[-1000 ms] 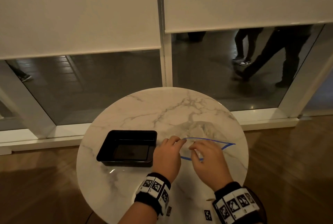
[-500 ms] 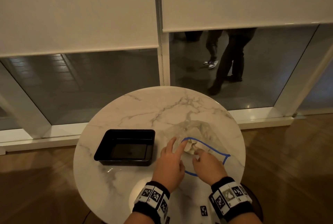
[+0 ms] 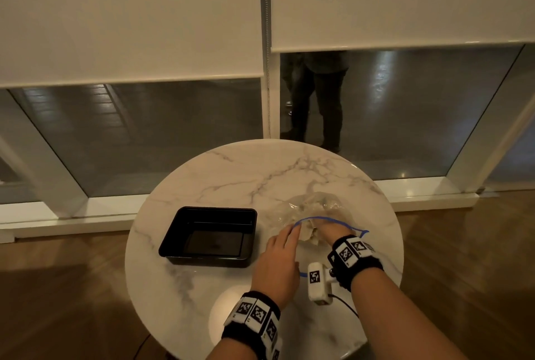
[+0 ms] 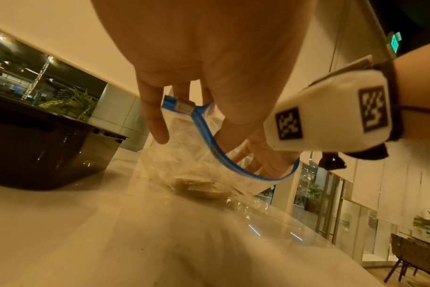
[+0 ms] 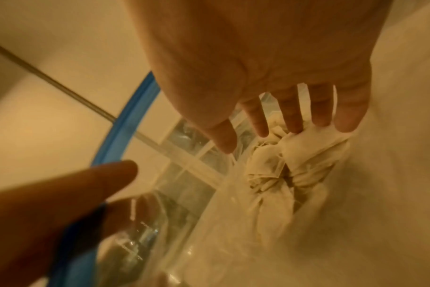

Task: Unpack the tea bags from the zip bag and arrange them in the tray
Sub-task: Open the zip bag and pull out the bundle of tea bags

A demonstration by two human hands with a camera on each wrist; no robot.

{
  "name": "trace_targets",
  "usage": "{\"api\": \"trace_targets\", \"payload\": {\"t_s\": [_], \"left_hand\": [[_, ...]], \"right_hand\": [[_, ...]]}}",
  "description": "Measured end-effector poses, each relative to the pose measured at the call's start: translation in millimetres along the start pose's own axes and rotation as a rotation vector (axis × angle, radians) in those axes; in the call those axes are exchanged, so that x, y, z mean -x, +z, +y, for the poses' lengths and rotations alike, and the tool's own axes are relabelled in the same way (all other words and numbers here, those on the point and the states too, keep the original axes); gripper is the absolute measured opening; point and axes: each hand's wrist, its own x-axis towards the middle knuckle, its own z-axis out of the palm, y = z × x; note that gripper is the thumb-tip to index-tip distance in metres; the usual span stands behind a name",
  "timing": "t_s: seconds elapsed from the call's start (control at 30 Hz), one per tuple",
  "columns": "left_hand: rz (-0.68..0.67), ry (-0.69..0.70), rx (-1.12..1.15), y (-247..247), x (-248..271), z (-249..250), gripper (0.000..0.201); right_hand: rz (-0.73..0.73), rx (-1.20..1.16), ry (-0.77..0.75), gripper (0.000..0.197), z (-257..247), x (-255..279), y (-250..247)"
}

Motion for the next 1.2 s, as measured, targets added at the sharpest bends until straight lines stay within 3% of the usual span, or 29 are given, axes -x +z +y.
{"api": "trace_targets", "payload": {"t_s": [0.1,0.27,0.43,0.53,0.57,0.63,0.77,0.9,1.03,1.2], "left_hand": [[-0.014,0.000,0.022,-0.3,-5.3,-2.5,0.080],[-0.037,0.041,0.030,0.4,-11.6,-6.4,0.078],[-0.036,0.060,0.080,-1.6,-13.7,-14.1,0.072],[-0.046,0.066,0.102,-2.6,-13.1,-20.6,0.064],[-0.045,0.058,0.112,-2.1,-13.6,-24.3,0.064],[-0.039,0.054,0.120,-2.6,-13.7,-25.4,0.065],[-0.024,0.051,0.122,-2.8,-14.8,-22.5,0.066],[-0.045,0.028,0.056,-4.5,-18.9,-18.1,0.068],[-0.076,0.005,-0.007,-5.8,-22.0,-12.8,0.070],[-0.110,-0.022,-0.030,-5.5,-24.2,-8.7,0.071]], "right_hand": [[-0.120,0.150,0.007,0.067,0.3,-6.1,11.0],[-0.187,0.443,-0.058,0.060,-10.7,-17.5,22.5],[-0.203,0.510,-0.109,0.049,-15.4,-42.0,33.0],[-0.132,0.478,-0.115,0.040,6.6,-102.3,42.4],[-0.132,0.450,-0.109,0.041,17.0,-137.1,51.3],[-0.137,0.368,-0.090,0.046,28.3,-157.6,54.7],[-0.040,0.257,-0.069,0.025,12.6,-95.6,39.0],[-0.027,0.072,-0.030,0.019,16.4,-96.8,33.7],[0.139,0.043,-0.041,0.029,-0.5,-33.6,19.4],[0.112,-0.053,-0.034,0.024,6.1,-17.8,15.9]]}}
